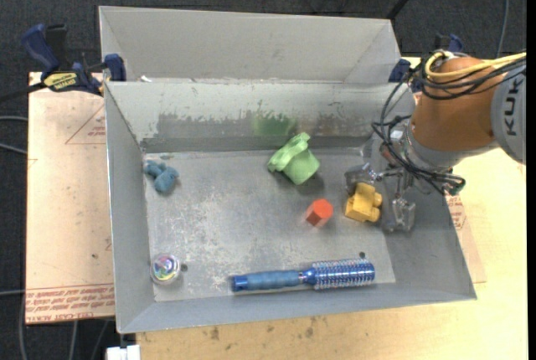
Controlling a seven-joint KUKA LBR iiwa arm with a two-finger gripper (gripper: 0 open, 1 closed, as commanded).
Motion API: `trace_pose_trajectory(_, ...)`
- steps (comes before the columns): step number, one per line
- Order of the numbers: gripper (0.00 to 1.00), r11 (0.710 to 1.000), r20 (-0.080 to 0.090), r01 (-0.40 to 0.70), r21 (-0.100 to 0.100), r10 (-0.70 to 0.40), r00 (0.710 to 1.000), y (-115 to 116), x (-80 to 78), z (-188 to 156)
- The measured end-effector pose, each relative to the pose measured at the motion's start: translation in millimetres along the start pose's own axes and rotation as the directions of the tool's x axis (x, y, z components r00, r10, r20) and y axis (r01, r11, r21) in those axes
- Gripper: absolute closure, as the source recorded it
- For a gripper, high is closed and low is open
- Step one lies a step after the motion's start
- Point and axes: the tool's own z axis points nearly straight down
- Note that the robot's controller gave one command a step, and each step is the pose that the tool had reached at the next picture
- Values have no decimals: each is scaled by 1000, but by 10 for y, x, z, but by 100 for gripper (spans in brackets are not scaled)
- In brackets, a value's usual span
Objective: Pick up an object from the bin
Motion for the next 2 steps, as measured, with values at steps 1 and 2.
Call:
trace_pose_trajectory(1,100,1000,-2,4,11,-4,1000,-39,14,-17)
trace_pose_trajectory(2,0,1000,7,5,9,-5,1000,-16,-21,-15)
